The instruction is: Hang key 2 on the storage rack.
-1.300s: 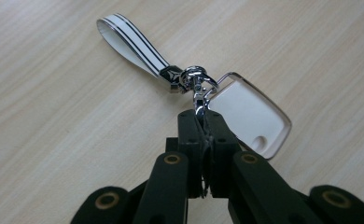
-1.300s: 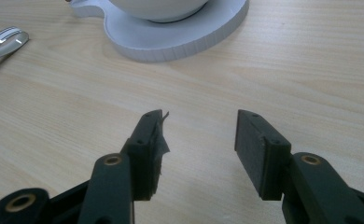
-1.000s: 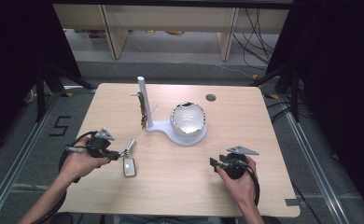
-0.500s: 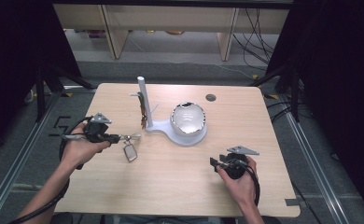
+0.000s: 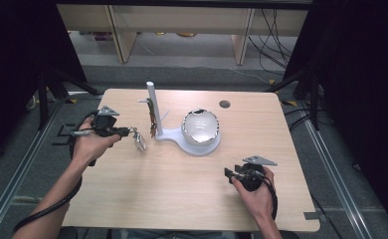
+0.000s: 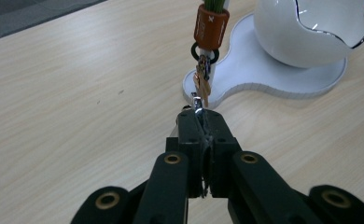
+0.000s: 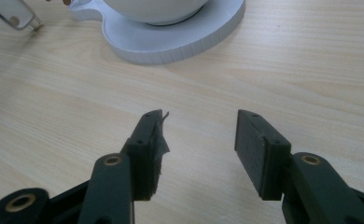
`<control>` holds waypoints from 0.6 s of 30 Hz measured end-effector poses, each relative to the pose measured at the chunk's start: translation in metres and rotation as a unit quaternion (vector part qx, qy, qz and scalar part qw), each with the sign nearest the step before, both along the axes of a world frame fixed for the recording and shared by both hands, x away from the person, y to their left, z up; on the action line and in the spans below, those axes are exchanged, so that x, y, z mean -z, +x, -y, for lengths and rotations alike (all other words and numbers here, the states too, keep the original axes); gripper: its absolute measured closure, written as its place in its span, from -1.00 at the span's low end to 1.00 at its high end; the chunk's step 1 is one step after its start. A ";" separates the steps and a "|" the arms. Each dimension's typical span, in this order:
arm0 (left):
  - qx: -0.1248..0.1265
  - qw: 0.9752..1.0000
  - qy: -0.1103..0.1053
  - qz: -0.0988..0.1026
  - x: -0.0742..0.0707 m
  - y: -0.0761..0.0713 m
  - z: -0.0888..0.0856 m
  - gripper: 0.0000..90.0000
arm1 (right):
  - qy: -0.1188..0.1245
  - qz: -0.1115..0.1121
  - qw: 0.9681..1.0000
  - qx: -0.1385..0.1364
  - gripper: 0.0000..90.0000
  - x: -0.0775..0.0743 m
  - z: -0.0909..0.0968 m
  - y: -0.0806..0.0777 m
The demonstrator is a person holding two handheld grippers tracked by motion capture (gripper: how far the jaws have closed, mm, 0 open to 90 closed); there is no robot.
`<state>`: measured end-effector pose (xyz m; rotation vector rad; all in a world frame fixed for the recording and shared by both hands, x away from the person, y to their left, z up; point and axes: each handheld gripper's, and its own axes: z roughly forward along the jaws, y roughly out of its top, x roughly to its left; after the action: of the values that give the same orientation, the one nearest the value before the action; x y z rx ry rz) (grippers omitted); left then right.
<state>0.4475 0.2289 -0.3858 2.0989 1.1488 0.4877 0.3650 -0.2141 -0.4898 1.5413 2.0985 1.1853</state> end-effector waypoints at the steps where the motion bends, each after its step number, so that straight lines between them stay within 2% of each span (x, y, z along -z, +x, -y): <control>1: -0.001 1.000 0.001 0.004 -0.001 0.001 0.001 0.93 | -0.001 0.004 1.000 -0.002 0.17 0.000 0.000 0.001; 4: -0.010 1.000 -0.007 0.019 -0.001 0.004 0.004 0.93 | -0.001 0.004 1.000 -0.002 0.17 0.000 0.000 0.001; 6: -0.014 1.000 -0.005 0.028 -0.003 0.008 0.004 0.93 | -0.002 0.005 1.000 0.000 0.17 0.000 0.000 0.000; 7: -0.013 0.999 0.000 0.030 -0.004 0.009 0.003 0.93 | -0.007 -0.002 1.000 0.004 0.17 -0.001 0.000 -0.001; 9: -0.022 0.999 -0.012 0.043 -0.004 0.012 0.004 0.93 | -0.008 -0.001 1.000 0.004 0.17 -0.001 0.001 -0.001; 11: -0.025 0.998 -0.012 0.048 -0.005 0.015 0.003 0.93 | -0.009 0.000 1.000 0.005 0.17 -0.001 0.001 -0.001; 12: -0.035 0.997 -0.025 0.058 -0.005 0.016 0.005 0.93 | -0.008 -0.001 1.000 0.004 0.17 -0.001 0.001 -0.001; 13: -0.029 0.998 -0.010 0.055 -0.007 0.018 0.003 0.93 | -0.008 -0.001 1.000 0.004 0.17 -0.001 0.001 -0.001; 15: -0.038 0.997 -0.025 0.067 -0.005 0.020 0.005 0.93 | -0.008 -0.001 1.000 0.004 0.17 -0.001 0.000 -0.001; 16: -0.036 0.997 -0.015 0.064 -0.006 0.021 0.004 0.93 | -0.010 0.003 1.000 0.002 0.17 -0.001 0.001 0.000; 18: -0.043 0.996 -0.026 0.074 -0.005 0.023 0.005 0.93 | -0.010 0.004 1.000 0.003 0.17 -0.001 0.001 0.000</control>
<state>0.4703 0.2238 -0.3805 1.9410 1.1565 0.6347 0.3648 -0.2148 -0.4887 1.5306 2.0939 1.1624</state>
